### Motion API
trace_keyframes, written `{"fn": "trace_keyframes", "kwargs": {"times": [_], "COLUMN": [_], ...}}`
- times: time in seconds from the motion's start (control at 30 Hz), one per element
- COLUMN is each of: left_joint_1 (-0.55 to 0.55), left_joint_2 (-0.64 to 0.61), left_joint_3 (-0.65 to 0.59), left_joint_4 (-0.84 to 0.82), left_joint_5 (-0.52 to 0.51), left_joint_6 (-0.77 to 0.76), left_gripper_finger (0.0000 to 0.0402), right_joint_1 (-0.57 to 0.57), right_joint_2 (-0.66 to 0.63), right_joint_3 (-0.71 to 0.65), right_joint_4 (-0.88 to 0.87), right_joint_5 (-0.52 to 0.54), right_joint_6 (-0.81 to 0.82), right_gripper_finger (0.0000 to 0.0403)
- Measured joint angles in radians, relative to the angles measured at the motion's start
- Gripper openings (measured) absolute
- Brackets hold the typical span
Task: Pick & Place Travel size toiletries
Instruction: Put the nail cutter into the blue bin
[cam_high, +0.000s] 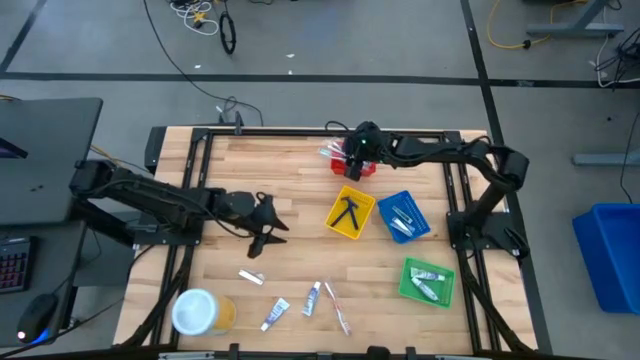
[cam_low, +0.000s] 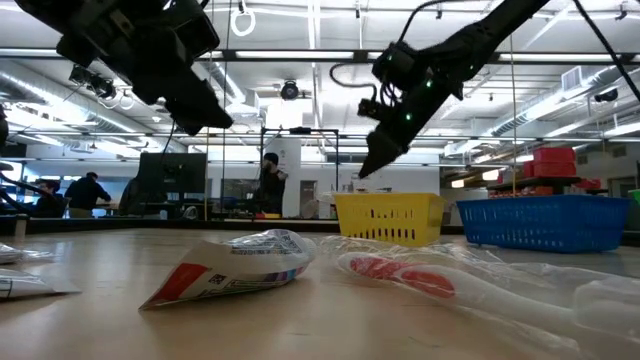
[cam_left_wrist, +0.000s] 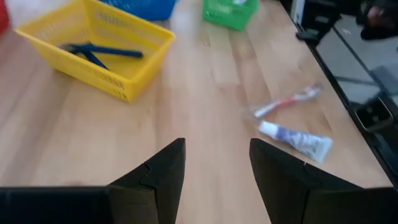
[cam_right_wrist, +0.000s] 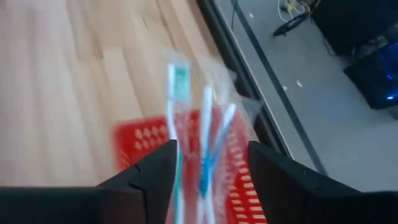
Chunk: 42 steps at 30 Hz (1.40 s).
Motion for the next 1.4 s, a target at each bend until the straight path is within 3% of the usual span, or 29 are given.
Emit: {"fn": "trace_keyframes", "kwargs": {"times": [0.33, 0.6, 0.77, 1.07, 1.4], "left_joint_1": [-0.108, -0.162, -0.196, -0.3, -0.406], "left_joint_2": [0.0, 0.0, 0.018, 0.145, 0.256], "left_joint_3": [0.0, 0.0, -0.001, -0.001, 0.003], "left_joint_4": [-0.06, -0.14, -0.278, -0.333, -0.331], "left_joint_5": [-0.082, -0.091, -0.072, 0.054, -0.053], "left_joint_6": [-0.038, -0.04, -0.065, -0.062, -0.06], "left_gripper_finger": [0.0188, 0.0188, 0.0188, 0.0188, 0.0183], "right_joint_1": [0.19, 0.403, 0.49, 0.53, 0.529], "right_joint_2": [-0.159, -0.162, -0.162, -0.162, -0.162], "right_joint_3": [0.0, 0.0, 0.0, 0.0, 0.0], "right_joint_4": [-0.15, -0.208, -0.139, -0.074, -0.072], "right_joint_5": [-0.122, -0.122, -0.04, -0.027, -0.025], "right_joint_6": [0.159, 0.285, 0.34, 0.329, 0.337], "right_gripper_finger": [0.0214, 0.0204, 0.0216, 0.0214, 0.0196]}}
